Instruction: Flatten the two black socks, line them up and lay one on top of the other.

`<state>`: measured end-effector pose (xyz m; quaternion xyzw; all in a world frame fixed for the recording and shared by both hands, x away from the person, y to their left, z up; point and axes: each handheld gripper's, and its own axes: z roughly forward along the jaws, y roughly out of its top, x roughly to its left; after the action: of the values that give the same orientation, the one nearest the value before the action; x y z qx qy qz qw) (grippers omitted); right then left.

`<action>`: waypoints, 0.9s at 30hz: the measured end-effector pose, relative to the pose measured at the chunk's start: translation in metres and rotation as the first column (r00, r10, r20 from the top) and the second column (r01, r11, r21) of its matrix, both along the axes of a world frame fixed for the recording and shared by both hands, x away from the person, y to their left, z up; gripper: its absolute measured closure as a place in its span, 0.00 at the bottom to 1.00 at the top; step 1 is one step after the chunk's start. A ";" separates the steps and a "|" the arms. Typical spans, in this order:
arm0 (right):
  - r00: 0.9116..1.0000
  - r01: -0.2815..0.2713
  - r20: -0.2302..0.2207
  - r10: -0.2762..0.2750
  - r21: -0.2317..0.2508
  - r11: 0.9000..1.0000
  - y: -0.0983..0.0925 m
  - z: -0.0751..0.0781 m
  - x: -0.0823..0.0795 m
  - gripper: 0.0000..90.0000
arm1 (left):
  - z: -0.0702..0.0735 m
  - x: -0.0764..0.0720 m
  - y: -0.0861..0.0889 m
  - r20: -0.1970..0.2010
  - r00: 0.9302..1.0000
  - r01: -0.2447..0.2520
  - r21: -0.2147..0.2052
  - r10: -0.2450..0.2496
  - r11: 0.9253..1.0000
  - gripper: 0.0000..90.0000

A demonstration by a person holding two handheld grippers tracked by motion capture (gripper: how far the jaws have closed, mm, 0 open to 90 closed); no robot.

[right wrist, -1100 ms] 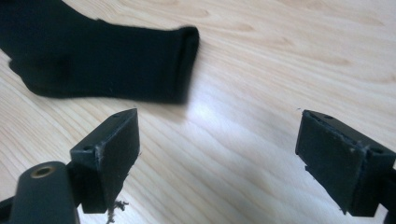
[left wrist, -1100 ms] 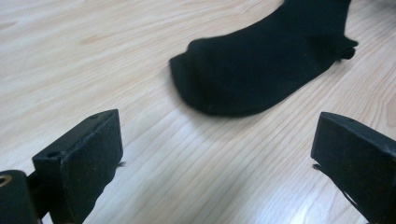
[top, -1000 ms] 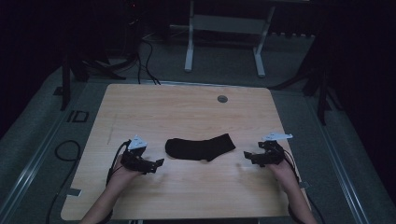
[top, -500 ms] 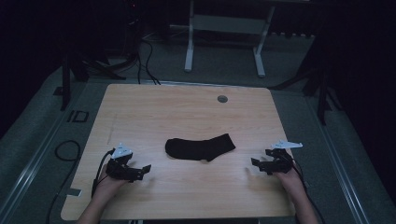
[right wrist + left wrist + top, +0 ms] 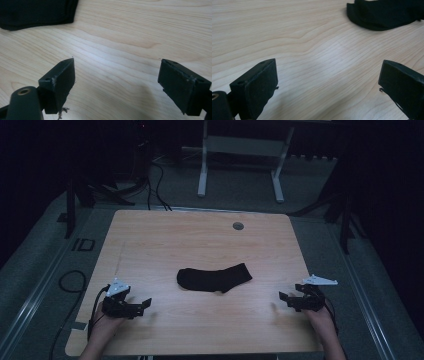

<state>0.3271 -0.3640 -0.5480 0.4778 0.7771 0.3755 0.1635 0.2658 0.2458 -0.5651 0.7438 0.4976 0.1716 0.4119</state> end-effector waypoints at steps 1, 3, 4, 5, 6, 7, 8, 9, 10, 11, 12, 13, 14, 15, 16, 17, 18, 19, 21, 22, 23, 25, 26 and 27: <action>1.000 0.005 0.000 -0.005 -0.003 1.000 -0.001 0.000 -0.001 0.16 | 0.000 -0.001 0.002 -0.004 1.000 -0.009 0.002 0.009 1.000 0.03; 1.000 0.019 0.001 -0.019 0.000 1.000 -0.005 0.000 -0.004 0.16 | -0.001 -0.004 0.006 -0.005 1.000 -0.017 -0.012 0.017 1.000 0.03; 1.000 0.021 0.005 -0.021 0.005 1.000 -0.007 0.000 -0.005 0.16 | -0.002 -0.006 0.009 -0.006 1.000 -0.023 -0.015 0.023 1.000 0.03; 1.000 0.028 0.005 -0.028 0.019 0.999 -0.009 0.000 -0.007 0.16 | -0.002 -0.007 0.010 -0.007 1.000 -0.026 -0.021 0.026 0.999 0.03; 0.999 0.032 0.007 -0.032 0.028 0.999 -0.010 0.000 -0.009 0.16 | -0.003 -0.009 0.012 -0.005 0.999 -0.033 -0.034 0.033 0.999 0.03; 0.999 0.038 0.011 -0.038 0.034 0.999 -0.011 0.001 -0.010 0.16 | -0.003 -0.010 0.014 0.002 0.999 -0.042 -0.039 0.043 0.998 0.03; 0.999 0.044 0.017 -0.044 0.037 0.998 -0.012 0.001 -0.012 0.16 | -0.003 -0.012 0.015 0.007 0.999 -0.044 -0.042 0.045 0.998 0.03; 0.998 0.052 0.020 -0.052 0.038 0.998 -0.013 0.001 -0.013 0.16 | -0.003 -0.013 0.016 0.003 0.999 -0.046 -0.042 0.046 0.998 0.03; 0.998 0.057 0.022 -0.058 0.041 0.998 -0.014 0.002 -0.015 0.16 | -0.002 -0.014 0.016 0.003 0.999 -0.045 -0.042 0.045 0.998 0.03; 0.998 0.062 0.022 -0.063 0.045 0.997 -0.015 0.002 -0.016 0.16 | -0.003 -0.015 0.017 0.004 0.999 -0.045 -0.048 0.046 0.998 0.03; 0.998 0.065 0.020 -0.066 0.045 0.997 -0.016 0.002 -0.018 0.16 | -0.003 -0.016 0.017 0.000 0.999 -0.047 -0.040 0.047 0.998 0.03; 0.998 0.065 0.018 -0.066 0.039 0.997 -0.016 0.002 -0.019 0.16 | -0.003 -0.018 0.018 0.003 0.999 -0.052 -0.037 0.052 0.998 0.03; 0.997 0.074 0.015 -0.074 0.033 0.997 -0.017 0.001 -0.022 0.16 | -0.003 -0.019 0.018 0.006 0.999 -0.051 -0.039 0.051 0.998 0.03; 0.997 0.074 0.012 -0.075 0.034 0.997 -0.018 0.001 -0.023 0.16 | -0.004 -0.020 0.019 0.002 0.998 -0.062 -0.035 0.062 0.997 0.03; 0.997 0.078 0.007 -0.079 0.039 0.996 -0.019 0.001 -0.025 0.16 | -0.004 -0.022 0.019 0.011 0.998 -0.068 -0.036 0.068 0.997 0.03; 0.996 0.083 0.012 -0.084 0.036 0.996 -0.020 0.001 -0.027 0.16 | -0.004 -0.024 0.019 0.019 0.997 -0.071 -0.040 0.072 0.997 0.03; 0.996 0.090 0.017 -0.091 0.045 0.995 -0.021 0.002 -0.029 0.16 | -0.004 -0.026 0.019 0.021 0.997 -0.078 -0.041 0.079 0.996 0.03; 0.995 0.096 0.019 -0.097 0.049 0.994 -0.022 0.002 -0.030 0.16 | -0.004 -0.027 0.019 0.031 0.996 -0.081 -0.044 0.082 0.996 0.03; 0.993 0.113 0.023 -0.114 0.059 0.992 -0.023 0.001 -0.033 0.16 | -0.003 -0.030 0.018 0.036 0.996 -0.079 -0.038 0.081 0.996 0.03; 0.992 0.120 0.027 -0.121 0.059 0.991 -0.023 0.000 -0.034 0.16 | -0.003 -0.030 0.018 0.042 0.996 -0.080 -0.038 0.081 0.996 0.03; 0.992 0.122 0.035 -0.124 0.065 0.990 -0.024 -0.001 -0.035 0.16 | -0.002 -0.031 0.018 0.043 0.996 -0.081 -0.042 0.083 0.996 0.03; 0.989 0.139 0.042 -0.142 0.065 0.988 -0.023 -0.003 -0.037 0.16 | -0.002 -0.032 0.019 0.050 0.995 -0.086 -0.045 0.089 0.995 0.03; 0.987 0.149 0.055 -0.151 0.051 0.988 -0.022 -0.004 -0.038 0.16 | -0.002 -0.032 0.020 0.049 0.995 -0.089 -0.043 0.092 0.995 0.03; 0.984 0.162 0.065 -0.164 0.037 0.986 -0.022 -0.005 -0.038 0.16 | -0.002 -0.033 0.020 0.052 0.994 -0.094 -0.043 0.096 0.995 0.03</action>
<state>0.2887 -0.3856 -0.5526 0.5294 0.7234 0.3892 0.2122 0.2332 0.2658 -0.5676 0.7059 0.5246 0.2008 0.4316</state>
